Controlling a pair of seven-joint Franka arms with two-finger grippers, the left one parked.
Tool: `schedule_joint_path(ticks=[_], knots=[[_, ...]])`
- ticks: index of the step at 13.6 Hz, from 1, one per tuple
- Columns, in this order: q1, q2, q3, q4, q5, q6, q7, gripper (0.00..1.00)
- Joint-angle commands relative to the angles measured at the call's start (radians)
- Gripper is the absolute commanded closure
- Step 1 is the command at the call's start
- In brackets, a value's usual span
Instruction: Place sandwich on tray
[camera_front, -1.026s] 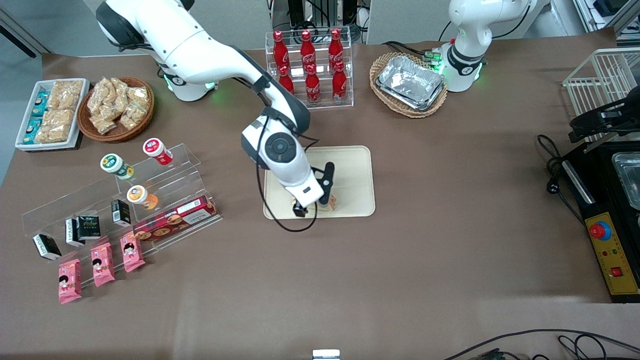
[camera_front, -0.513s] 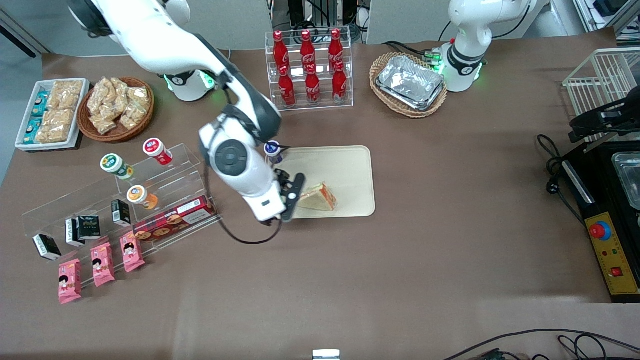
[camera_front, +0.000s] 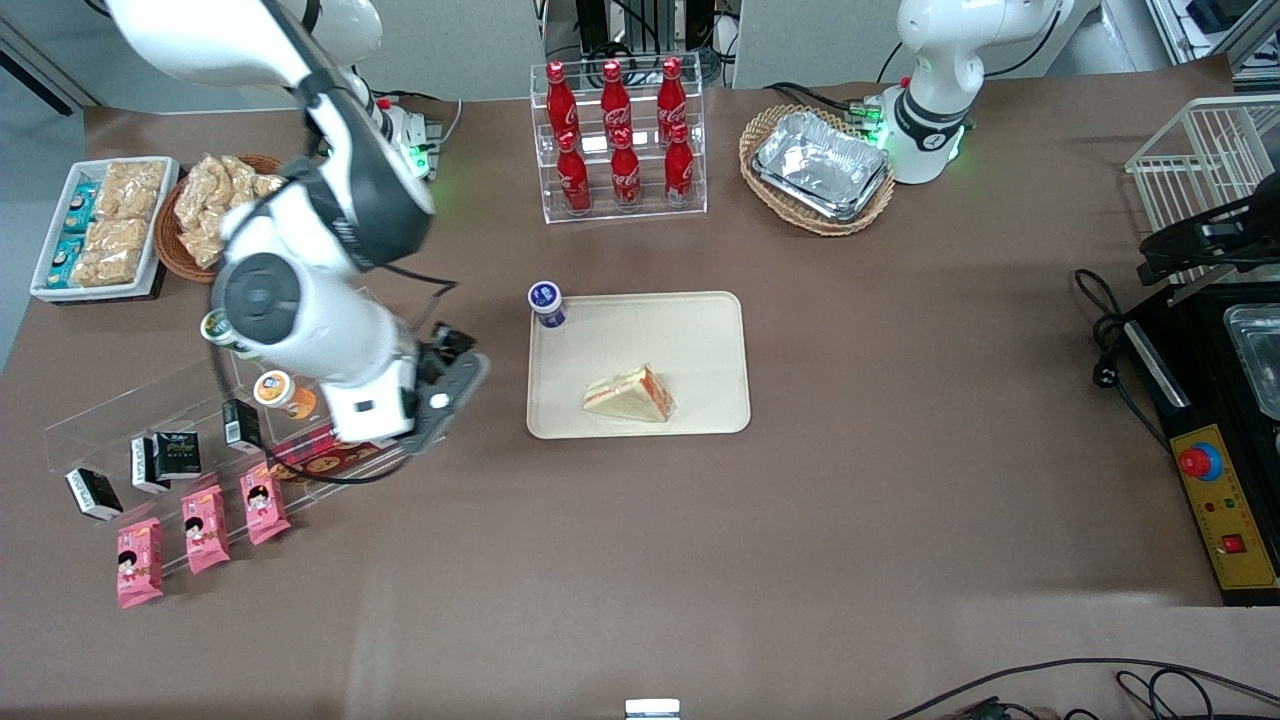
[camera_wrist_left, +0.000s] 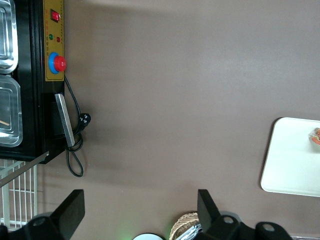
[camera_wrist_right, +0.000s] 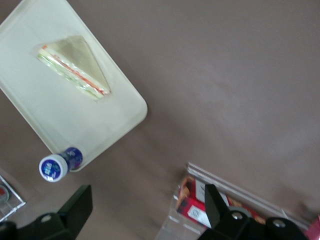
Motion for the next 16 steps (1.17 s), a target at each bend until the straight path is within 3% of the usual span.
schedule_joint_path(ticks=[1, 9, 16], knots=[[-0.07, -0.059, 0.006, -0.018, 0.084, -0.052, 0.011, 0.0], [-0.266, -0.105, -0.02, 0.022, 0.089, -0.118, 0.014, 0.0], [-0.266, -0.18, -0.184, 0.024, 0.074, -0.162, 0.014, 0.0]])
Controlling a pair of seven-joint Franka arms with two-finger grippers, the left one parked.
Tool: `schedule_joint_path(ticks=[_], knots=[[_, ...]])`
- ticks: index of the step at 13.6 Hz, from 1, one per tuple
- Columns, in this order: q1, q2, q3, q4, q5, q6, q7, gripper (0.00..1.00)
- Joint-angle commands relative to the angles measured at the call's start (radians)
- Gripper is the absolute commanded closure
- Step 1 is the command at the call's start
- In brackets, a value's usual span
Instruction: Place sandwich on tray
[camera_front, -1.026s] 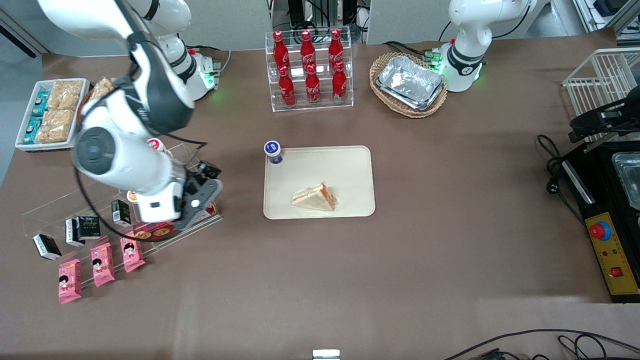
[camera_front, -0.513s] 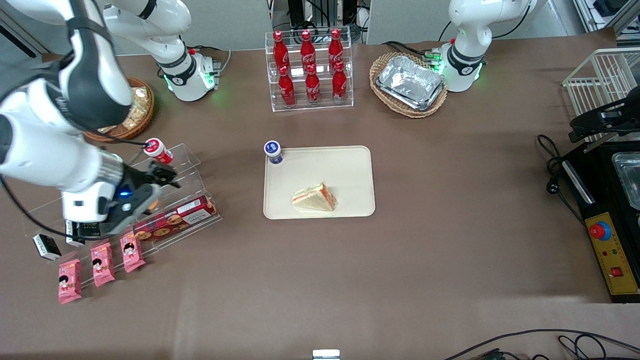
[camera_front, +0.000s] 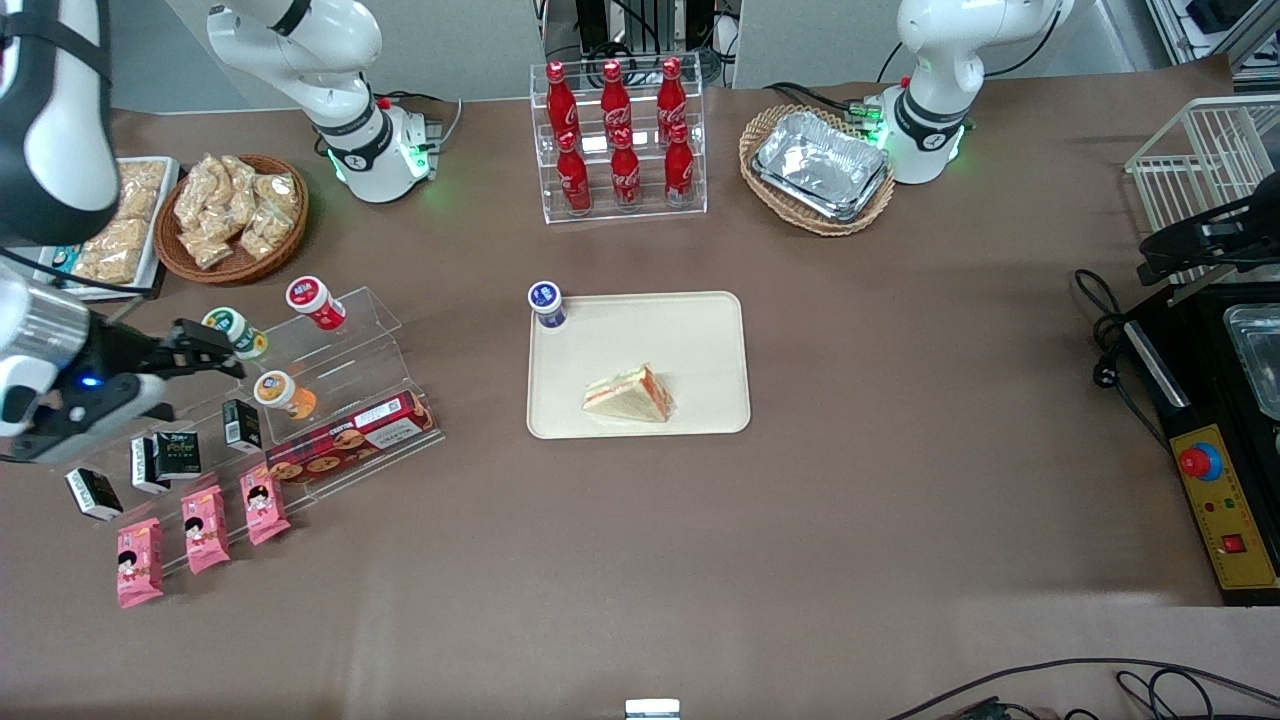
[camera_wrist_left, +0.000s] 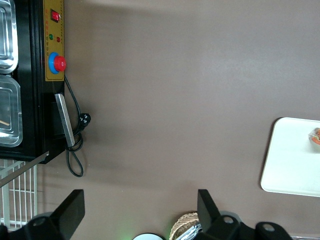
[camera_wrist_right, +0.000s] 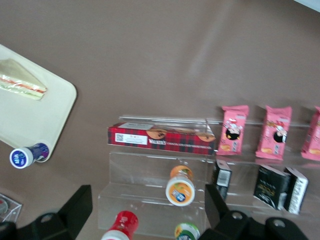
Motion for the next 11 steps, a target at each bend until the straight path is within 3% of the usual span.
schedule_joint_path(ticks=[1, 2, 6, 11], knots=[[0.003, -0.029, -0.055, 0.005, -0.007, -0.022, 0.008, 0.0], [0.001, -0.029, -0.063, 0.004, -0.054, -0.026, 0.004, 0.0], [0.003, -0.044, -0.11, 0.005, -0.055, -0.085, 0.063, 0.0], [0.009, -0.098, -0.103, 0.007, -0.056, -0.109, 0.394, 0.0]])
